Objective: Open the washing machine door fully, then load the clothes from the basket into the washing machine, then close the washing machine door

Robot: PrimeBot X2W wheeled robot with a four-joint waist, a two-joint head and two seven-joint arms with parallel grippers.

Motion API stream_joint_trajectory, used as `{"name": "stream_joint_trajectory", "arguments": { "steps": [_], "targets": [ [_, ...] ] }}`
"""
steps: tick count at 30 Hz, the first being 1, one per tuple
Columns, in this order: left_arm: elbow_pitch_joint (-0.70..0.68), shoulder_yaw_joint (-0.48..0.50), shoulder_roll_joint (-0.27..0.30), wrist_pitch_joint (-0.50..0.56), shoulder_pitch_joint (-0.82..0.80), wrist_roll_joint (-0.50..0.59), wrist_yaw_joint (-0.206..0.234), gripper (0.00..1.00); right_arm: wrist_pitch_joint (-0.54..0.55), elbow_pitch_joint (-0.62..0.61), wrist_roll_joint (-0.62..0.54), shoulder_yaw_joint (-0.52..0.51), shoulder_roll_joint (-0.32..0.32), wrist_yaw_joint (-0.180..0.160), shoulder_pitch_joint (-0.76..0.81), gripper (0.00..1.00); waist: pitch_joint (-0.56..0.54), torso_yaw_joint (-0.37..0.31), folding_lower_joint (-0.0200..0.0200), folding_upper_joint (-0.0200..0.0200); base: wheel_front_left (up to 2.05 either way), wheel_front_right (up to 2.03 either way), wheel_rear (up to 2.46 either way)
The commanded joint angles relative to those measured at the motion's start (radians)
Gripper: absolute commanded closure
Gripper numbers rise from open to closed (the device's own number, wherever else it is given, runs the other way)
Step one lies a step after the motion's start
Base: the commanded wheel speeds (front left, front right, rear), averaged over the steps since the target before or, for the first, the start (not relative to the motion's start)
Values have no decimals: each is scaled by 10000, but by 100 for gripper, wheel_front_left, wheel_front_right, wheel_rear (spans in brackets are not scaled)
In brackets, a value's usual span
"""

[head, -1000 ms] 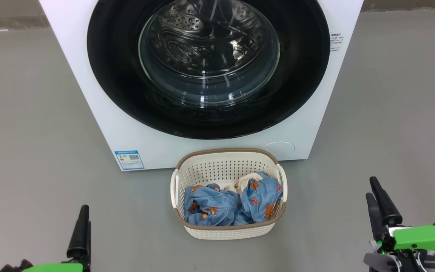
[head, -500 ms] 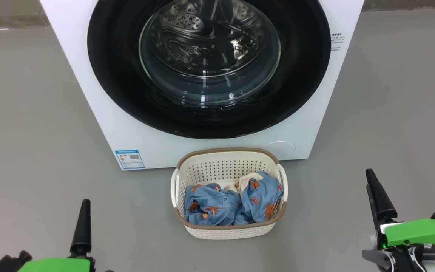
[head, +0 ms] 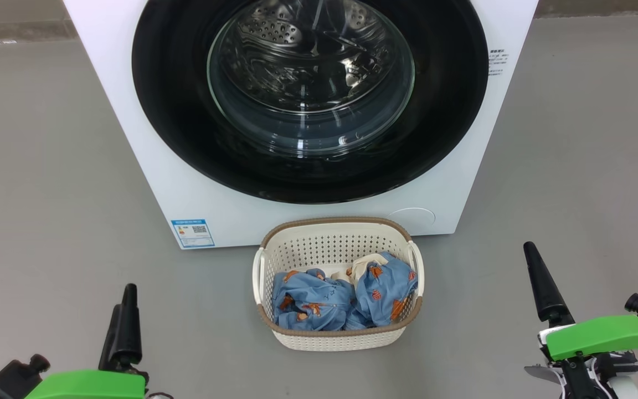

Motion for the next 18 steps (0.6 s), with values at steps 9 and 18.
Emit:
{"name": "stream_joint_trajectory", "arguments": {
  "steps": [9,18],
  "targets": [
    [243,-86,296,-412,-588,1641,-35,0,-414,-81,-1556,296,-231,37,-656,0,8,5,0,0,0,0,0],
    [602,-227,385,-681,-813,2848,156,0,-677,271,-3221,383,-280,42,-821,0,29,20,0,0,0,0,0]
  ]
}}
